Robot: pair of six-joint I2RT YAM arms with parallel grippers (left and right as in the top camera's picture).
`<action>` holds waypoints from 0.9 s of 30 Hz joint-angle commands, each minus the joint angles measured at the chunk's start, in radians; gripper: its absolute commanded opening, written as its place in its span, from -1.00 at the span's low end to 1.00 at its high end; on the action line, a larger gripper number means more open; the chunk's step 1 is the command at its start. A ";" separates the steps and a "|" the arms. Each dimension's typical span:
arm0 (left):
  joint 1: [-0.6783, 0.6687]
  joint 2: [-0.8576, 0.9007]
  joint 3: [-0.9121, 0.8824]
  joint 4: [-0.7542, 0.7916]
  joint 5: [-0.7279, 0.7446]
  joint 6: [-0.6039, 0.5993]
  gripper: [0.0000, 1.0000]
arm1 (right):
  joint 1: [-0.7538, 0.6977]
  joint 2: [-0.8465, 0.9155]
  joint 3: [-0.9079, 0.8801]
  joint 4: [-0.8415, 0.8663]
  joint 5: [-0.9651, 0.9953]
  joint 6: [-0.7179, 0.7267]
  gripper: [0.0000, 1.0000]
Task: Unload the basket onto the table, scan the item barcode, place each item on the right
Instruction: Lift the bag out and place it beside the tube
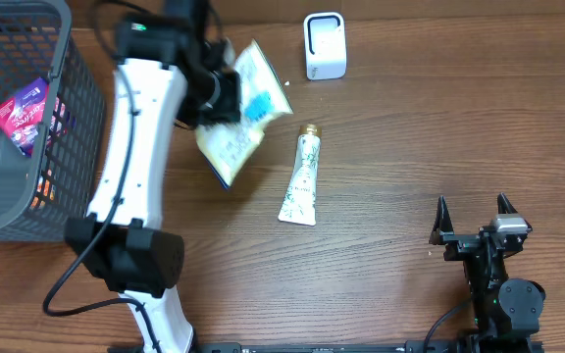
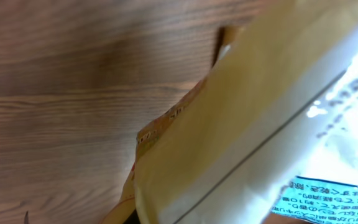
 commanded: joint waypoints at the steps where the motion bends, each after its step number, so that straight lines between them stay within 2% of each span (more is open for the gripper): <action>1: -0.043 -0.001 -0.174 0.097 -0.063 -0.073 -0.91 | 0.004 -0.010 -0.011 0.006 0.005 -0.004 1.00; 5: -0.054 -0.001 -0.343 0.268 -0.083 -0.110 -0.91 | 0.004 -0.010 -0.011 0.006 0.005 -0.004 1.00; 9: -0.046 -0.001 -0.462 0.393 -0.117 -0.283 -0.92 | 0.004 -0.010 -0.011 0.006 0.005 -0.004 1.00; 11: -0.046 -0.001 -0.517 0.453 -0.080 -0.326 -0.92 | 0.004 -0.010 -0.011 0.006 0.006 -0.004 1.00; 14: -0.061 -0.001 -0.593 0.519 0.006 -0.326 -0.88 | 0.004 -0.010 -0.011 0.006 0.005 -0.004 1.00; 15: -0.064 -0.001 -0.605 0.525 0.024 -0.326 -0.72 | 0.004 -0.010 -0.011 0.006 0.005 -0.004 1.00; 16: -0.066 -0.001 -0.613 0.528 0.037 -0.326 -0.49 | 0.004 -0.010 -0.011 0.006 0.005 -0.004 1.00; 17: -0.069 -0.001 -0.619 0.531 0.053 -0.326 -0.39 | 0.004 -0.010 -0.011 0.006 0.005 -0.004 1.00; 19: -0.075 -0.001 -0.621 0.530 0.064 -0.325 -0.38 | 0.004 -0.010 -0.011 0.006 0.005 -0.004 1.00; 21: -0.079 -0.001 -0.621 0.531 0.095 -0.321 -0.11 | 0.004 -0.010 -0.011 0.006 0.005 -0.004 1.00; 22: -0.080 -0.001 -0.621 0.533 0.113 -0.317 -0.06 | 0.004 -0.010 -0.011 0.006 0.005 -0.004 1.00; 25: -0.080 -0.002 -0.610 0.532 0.162 -0.264 -0.09 | 0.004 -0.010 -0.011 0.006 0.005 -0.004 1.00; 27: -0.071 -0.005 -0.578 0.516 0.197 -0.230 -0.33 | 0.004 -0.010 -0.011 0.006 0.005 -0.004 1.00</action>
